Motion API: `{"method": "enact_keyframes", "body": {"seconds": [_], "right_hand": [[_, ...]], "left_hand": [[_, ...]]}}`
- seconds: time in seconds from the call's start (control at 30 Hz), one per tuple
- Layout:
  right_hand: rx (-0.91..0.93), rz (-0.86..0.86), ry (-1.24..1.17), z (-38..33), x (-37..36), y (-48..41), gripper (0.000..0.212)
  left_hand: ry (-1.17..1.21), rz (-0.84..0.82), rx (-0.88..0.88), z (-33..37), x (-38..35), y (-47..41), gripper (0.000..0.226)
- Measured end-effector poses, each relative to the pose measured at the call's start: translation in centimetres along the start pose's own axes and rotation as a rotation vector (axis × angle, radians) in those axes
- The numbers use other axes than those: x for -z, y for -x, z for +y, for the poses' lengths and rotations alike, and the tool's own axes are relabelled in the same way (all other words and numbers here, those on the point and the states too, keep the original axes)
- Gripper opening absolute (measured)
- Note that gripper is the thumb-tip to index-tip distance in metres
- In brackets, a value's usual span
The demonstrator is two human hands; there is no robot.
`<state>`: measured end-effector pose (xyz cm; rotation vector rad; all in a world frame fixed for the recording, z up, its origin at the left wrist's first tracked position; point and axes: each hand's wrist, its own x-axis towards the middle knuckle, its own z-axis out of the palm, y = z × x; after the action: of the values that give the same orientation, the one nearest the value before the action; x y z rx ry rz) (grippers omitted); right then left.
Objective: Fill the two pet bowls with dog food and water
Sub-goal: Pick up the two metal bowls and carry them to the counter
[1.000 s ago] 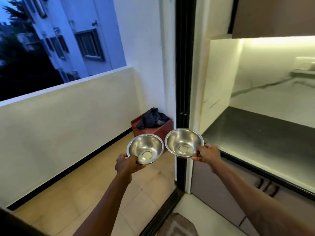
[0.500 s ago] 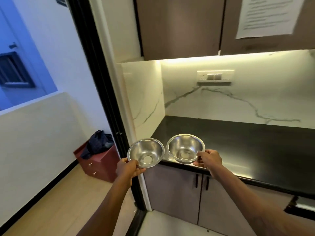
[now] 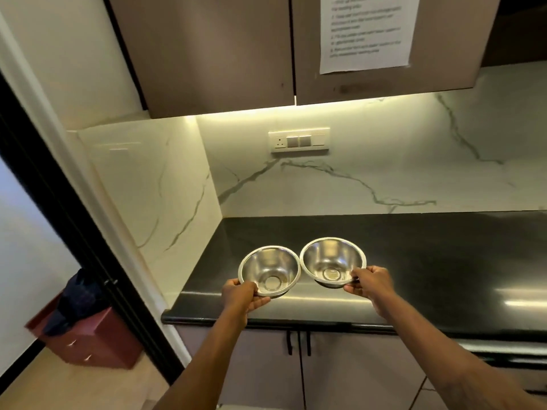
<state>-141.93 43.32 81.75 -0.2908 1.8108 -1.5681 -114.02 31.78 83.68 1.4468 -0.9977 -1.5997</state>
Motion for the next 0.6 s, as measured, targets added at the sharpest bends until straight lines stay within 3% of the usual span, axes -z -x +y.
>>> {"method": "enact_keyframes", "body": {"seconds": [0.3,0.6], "right_hand": [[-0.07,0.184,0.018,0.2,0.4,-6.9,0.009],[-0.174,0.224,0.031,1.8,-0.8,-10.5,0.002]], "left_hand": [[-0.085,-0.072,0.043,-0.4,-6.3,-9.9,0.042],[-0.153,-0.059,0.074,-1.6,-8.3,-14.5,0.05]]}}
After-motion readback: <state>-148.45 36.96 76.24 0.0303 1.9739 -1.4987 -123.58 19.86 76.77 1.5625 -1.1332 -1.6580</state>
